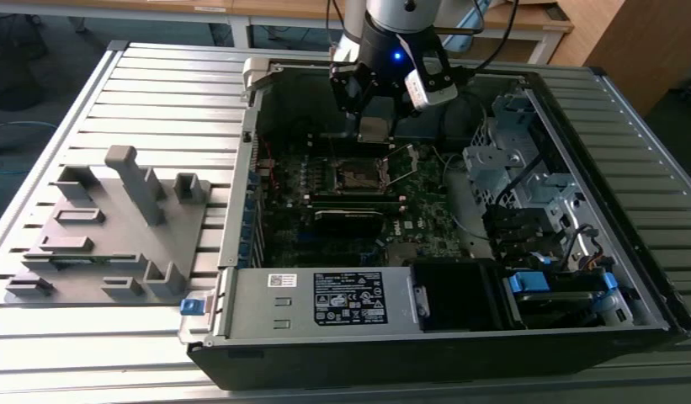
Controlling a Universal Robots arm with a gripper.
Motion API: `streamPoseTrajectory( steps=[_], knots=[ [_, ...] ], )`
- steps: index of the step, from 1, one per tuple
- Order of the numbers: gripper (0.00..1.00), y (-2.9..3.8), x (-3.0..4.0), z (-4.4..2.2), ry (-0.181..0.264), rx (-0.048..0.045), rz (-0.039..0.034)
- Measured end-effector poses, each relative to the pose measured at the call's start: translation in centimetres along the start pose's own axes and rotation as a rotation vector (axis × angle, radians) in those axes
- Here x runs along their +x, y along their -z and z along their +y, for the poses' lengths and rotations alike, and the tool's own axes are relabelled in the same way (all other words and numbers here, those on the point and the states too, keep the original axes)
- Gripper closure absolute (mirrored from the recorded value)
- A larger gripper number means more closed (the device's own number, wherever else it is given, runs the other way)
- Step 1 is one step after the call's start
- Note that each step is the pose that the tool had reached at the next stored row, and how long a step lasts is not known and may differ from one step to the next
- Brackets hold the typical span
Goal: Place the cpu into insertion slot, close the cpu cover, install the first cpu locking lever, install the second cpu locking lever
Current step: 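Place the cpu into insertion slot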
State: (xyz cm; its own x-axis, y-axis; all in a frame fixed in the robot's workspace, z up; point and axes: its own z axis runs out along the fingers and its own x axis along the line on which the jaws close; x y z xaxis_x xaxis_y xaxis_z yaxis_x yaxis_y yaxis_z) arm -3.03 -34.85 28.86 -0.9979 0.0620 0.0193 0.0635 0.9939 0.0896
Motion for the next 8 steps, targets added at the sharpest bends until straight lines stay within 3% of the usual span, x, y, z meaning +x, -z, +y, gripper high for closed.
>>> streamPoseTrajectory(
  steps=[3,8],
  knots=[
    [0.46,-0.11,0.0,-0.01,-0.024,-0.0008,-0.0022],
    [0.46,-0.24,0.0,-0.02,-0.105,-0.0019,-0.0093]
  ],
)
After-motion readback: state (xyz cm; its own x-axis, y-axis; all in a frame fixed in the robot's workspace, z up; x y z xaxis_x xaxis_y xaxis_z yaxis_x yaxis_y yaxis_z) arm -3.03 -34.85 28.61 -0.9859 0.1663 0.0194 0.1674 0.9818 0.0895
